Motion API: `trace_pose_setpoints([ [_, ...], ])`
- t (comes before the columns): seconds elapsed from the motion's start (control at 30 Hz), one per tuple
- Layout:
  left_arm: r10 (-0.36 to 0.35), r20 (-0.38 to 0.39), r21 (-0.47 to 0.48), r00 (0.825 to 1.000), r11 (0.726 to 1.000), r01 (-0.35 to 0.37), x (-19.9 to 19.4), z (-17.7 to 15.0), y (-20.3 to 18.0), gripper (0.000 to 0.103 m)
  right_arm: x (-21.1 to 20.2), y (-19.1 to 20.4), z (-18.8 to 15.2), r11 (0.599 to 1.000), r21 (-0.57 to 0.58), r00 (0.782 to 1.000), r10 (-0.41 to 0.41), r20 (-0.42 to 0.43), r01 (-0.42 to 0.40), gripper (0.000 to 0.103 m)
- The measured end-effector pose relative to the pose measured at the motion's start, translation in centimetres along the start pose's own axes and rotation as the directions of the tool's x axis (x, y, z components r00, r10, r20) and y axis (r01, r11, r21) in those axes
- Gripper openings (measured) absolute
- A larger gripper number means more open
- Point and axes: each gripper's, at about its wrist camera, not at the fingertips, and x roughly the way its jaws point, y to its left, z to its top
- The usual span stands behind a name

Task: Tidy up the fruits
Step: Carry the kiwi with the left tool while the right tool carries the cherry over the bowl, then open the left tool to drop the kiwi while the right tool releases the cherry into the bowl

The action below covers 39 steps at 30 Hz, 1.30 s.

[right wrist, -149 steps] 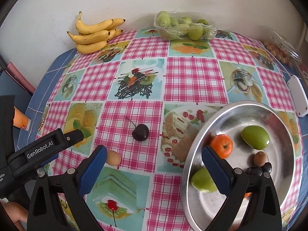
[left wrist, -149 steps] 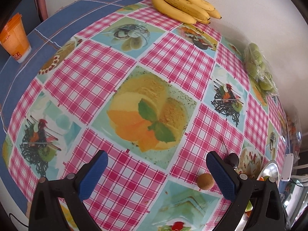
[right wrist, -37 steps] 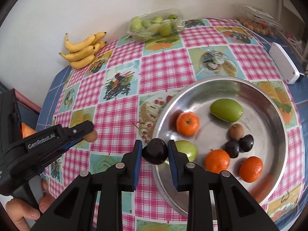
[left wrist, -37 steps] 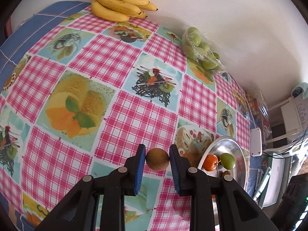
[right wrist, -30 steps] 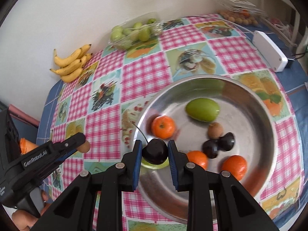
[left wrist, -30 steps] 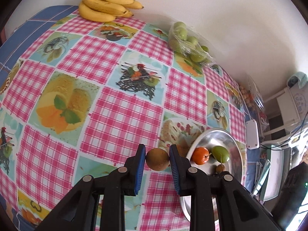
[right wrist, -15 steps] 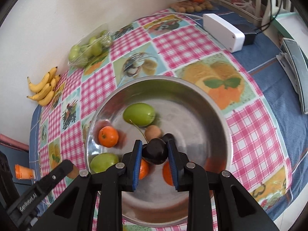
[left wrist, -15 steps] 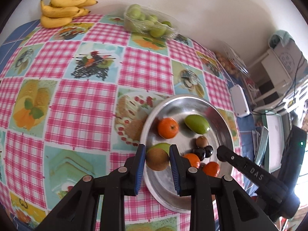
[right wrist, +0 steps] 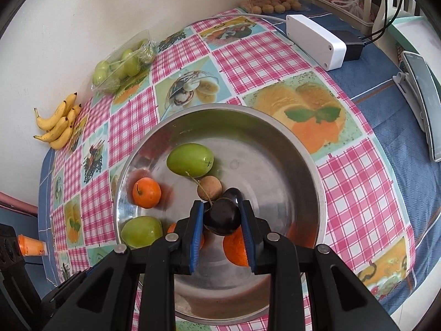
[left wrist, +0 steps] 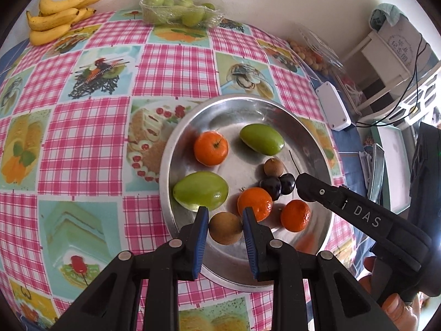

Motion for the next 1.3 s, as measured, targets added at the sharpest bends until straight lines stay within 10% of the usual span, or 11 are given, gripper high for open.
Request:
trace_pose_setpoints([
  [1.17, 0.043, 0.003, -0.034, 0.999, 0.999, -0.043, 0.4, 0.4, 1.1, 0.029, 0.7, 1.0, -0.1, 0.999, -0.038, 0.999, 0.003, -0.035, -0.004, 0.038],
  [1.3, 0.126, 0.046, -0.053, 0.991, 0.991, -0.124, -0.1, 0.6, 2.0, 0.064, 0.7, 1.5, -0.2, 0.998, -0.062, 0.999, 0.000, -0.035, -0.002, 0.056],
])
